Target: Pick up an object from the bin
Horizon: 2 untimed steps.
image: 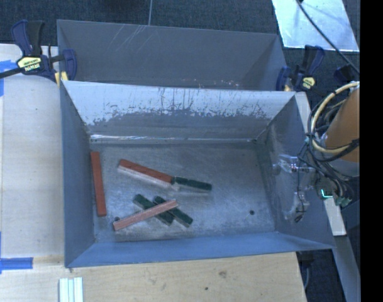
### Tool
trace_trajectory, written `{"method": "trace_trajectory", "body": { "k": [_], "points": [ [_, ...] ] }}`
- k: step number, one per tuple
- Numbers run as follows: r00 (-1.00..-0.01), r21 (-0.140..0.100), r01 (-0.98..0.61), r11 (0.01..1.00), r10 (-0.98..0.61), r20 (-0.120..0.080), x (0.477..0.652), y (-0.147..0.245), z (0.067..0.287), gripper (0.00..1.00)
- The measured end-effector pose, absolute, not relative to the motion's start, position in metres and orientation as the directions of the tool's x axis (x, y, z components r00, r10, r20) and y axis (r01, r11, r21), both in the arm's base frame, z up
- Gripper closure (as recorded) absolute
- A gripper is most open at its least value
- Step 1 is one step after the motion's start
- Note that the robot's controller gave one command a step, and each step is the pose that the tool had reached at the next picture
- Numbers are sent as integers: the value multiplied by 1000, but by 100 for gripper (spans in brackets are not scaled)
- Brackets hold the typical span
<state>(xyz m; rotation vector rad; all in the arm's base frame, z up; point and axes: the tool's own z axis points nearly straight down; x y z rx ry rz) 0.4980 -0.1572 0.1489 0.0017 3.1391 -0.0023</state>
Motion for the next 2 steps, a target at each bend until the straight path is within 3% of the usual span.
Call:
{"method": "trace_trajectory", "body": {
  "k": [1, 2],
  "points": [
    [-988, 0, -157, 988, -157, -2, 502, -69, 70, 0],
    [-992, 0, -125, 992, -125, -3, 533, 31, 100, 0]
  ]
}}
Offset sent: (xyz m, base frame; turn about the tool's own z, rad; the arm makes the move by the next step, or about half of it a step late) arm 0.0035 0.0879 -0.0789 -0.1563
